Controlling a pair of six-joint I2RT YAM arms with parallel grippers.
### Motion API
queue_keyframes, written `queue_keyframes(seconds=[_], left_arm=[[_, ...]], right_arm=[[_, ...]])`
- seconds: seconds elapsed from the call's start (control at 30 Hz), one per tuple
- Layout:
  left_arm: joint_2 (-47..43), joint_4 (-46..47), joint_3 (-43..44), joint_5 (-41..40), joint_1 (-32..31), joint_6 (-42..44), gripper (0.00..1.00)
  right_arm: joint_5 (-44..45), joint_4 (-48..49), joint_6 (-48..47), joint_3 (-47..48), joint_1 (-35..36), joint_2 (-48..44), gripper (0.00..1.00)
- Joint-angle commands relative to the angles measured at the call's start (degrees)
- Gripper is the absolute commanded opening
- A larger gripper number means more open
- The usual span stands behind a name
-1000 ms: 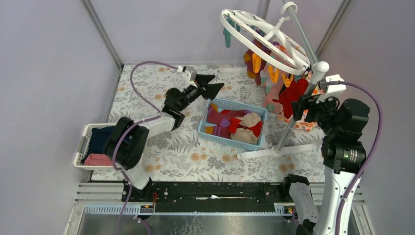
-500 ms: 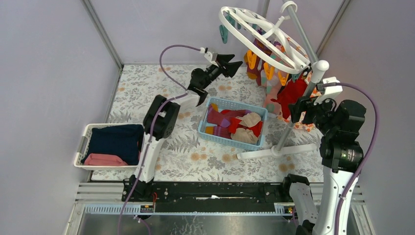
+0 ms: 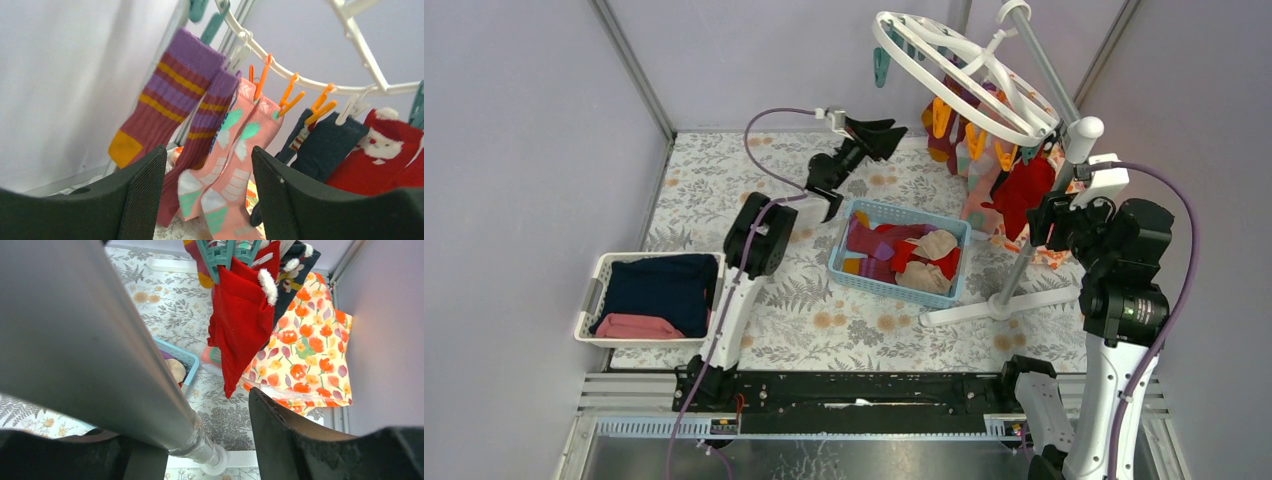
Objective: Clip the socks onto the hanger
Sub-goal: Adjust the clothesline at the center of the board.
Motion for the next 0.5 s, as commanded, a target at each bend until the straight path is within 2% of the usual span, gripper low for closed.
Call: queue_keyframes(seconds=[0.0,0.07,0.17,0.27,0.4,0.47], left_arm=[[-8.62,12.01,-7.02,-0.94,4.00,-4.05,0.68],[-11.53,14.46,-9.87,-0.18,4.87,-3.78,0.68],[-16.13,15.31,-12.30,3.71,5.80,0.55,0.69],[-20.74,14.49,-14.29,9.95,6.04,13.36,0.71],[-25.22,8.64,-14.17,16.32,6.56,29.76,0.74],[-26.20,7.96,-13.26,18.67,7.06,33.12,0.73]], right_arm=[[6.99,0.88,-3.96,2.65,-0.43,-0.44,0.56],[8.35,0.63,-4.49,3.06,-0.42,-0.84,0.51],[8.62,0.12,-4.58,3.14,-0.43,-1.60,0.51],[8.25,0.05,-4.41,2.08,-0.43,-2.21,0.51],[6.71,-0.11,-3.97,0.95,-0.43,-2.72,0.51],[6.18,0.04,-4.04,0.76,-0.43,-2.65,0.52]])
